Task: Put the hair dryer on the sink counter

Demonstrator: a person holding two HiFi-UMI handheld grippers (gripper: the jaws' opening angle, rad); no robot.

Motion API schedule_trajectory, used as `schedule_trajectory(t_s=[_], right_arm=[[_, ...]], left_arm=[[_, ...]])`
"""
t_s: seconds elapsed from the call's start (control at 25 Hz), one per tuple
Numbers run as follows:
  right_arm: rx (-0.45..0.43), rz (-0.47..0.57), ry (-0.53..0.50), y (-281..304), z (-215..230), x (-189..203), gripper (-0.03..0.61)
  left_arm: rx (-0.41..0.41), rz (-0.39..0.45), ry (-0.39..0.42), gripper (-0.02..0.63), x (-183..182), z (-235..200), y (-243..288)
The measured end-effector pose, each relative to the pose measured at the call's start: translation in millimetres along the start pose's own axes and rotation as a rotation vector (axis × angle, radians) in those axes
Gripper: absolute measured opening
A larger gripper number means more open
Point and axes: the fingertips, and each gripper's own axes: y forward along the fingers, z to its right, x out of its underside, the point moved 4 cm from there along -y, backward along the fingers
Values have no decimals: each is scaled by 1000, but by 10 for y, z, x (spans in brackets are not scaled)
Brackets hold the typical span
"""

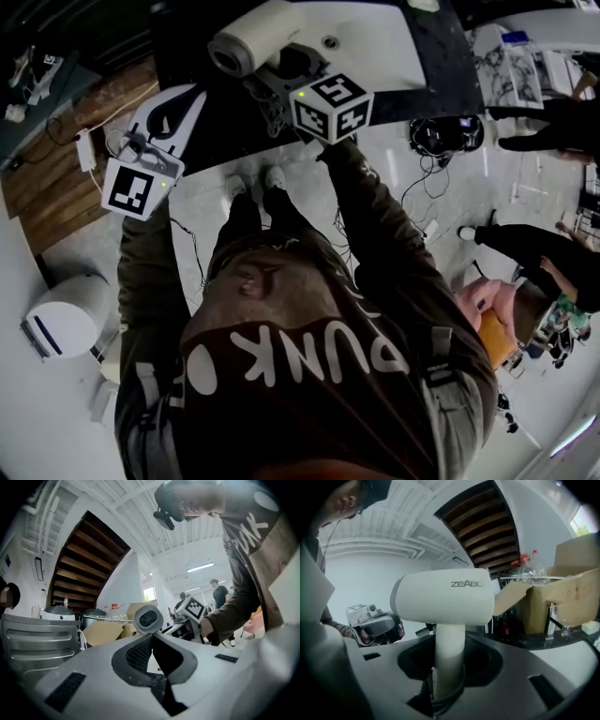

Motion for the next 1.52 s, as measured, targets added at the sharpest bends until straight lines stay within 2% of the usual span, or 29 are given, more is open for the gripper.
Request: schedule_trajectory(t_s=[0.2, 0.4, 0.8, 1.16, 1.52], right_arm=[[36, -218, 87, 494, 371, 318, 156], [66, -448, 119, 830, 599, 556, 156], [87, -743, 140, 1179, 887, 866, 156], [98, -910, 97, 1424, 910, 1175, 163], [55, -867, 106, 1365, 908, 1179, 191]], left_arm=[[-25, 6, -39, 6, 252, -97, 194], [-37, -19, -43, 6, 434, -137, 313], [-42, -32, -73, 6, 655, -160, 483], [-42, -24, -71, 6, 629, -156, 519], [-49, -32, -66, 6, 586, -189, 488]])
